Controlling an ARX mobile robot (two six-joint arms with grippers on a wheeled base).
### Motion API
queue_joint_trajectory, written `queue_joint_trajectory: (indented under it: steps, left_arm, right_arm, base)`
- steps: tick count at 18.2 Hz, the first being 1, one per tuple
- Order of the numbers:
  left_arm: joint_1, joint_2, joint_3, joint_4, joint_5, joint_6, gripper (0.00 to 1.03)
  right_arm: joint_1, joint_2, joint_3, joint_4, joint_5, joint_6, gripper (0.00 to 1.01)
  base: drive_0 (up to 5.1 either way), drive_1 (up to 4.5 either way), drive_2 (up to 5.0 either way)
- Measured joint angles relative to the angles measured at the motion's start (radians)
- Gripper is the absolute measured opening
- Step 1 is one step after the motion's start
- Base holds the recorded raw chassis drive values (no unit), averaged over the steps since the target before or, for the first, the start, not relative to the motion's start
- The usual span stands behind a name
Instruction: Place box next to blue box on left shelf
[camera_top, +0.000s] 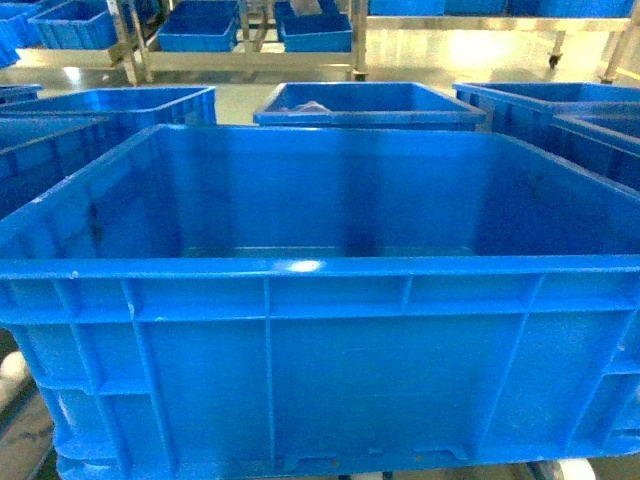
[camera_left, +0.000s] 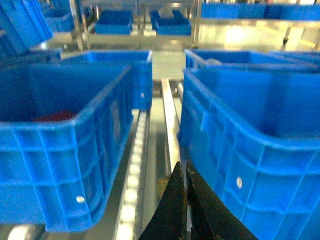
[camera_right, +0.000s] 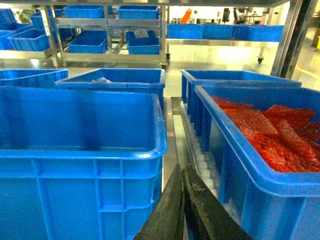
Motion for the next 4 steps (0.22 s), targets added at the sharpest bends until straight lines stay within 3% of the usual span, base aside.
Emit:
queue_joint_trajectory:
  steps: [2,3,4]
  left_arm:
    - [0.0,-0.011,0.0,0.004,0.003,0.001,0.02]
    - [0.0,-0.011,0.0,0.005,0.003,0.0,0.2]
    - [0.0,-0.011,0.0,0.005,0.003,0.0,0.44]
  right_arm:
    - [0.0,-0.017,0.0,0.006,-0.001,0.0,0.02]
    - [0.0,-0.017,0.0,0.005,-0.001,0.0,0.17]
    - [0.0,-0.017,0.0,0.005,-0.001,0.0,0.42]
  base:
    - [0.0,0.0,0.0]
    - [0.0,0.0,0.0]
    - [0.0,0.0,0.0]
